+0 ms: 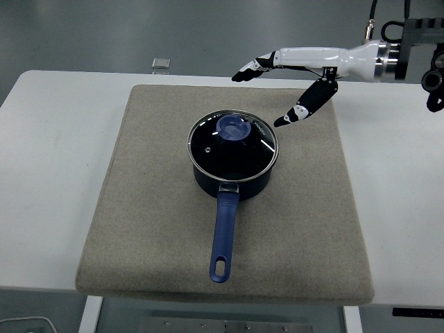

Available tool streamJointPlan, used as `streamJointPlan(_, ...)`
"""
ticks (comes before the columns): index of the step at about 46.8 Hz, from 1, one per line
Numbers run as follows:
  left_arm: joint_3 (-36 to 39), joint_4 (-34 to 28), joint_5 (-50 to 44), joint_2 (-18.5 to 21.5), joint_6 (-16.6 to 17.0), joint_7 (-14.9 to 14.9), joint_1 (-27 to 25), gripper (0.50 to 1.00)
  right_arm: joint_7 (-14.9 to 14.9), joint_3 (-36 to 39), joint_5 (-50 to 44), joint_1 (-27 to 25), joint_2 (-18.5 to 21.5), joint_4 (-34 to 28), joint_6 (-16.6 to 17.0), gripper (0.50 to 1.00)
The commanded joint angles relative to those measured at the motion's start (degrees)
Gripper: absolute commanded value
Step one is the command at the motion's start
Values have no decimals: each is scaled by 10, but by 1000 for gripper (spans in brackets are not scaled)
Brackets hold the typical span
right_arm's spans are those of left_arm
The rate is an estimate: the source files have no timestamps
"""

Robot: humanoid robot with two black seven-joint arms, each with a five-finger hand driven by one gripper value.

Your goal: Lift the pot lid and place it to the right of the pot.

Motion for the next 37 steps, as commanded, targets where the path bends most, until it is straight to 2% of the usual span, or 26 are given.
streamJointPlan(1, 0, 0, 0, 0, 0, 0, 0, 1000, 0, 0, -15, 1, 1, 0, -7, 909)
streamJointPlan(32, 0, 0, 0, 0, 0, 0, 0, 1000, 0, -8, -129, -7, 40, 17, -106, 909)
streamJointPlan(37, 0, 0, 0, 0, 0, 0, 0, 1000, 0, -9, -133, -7, 43, 17, -114, 909)
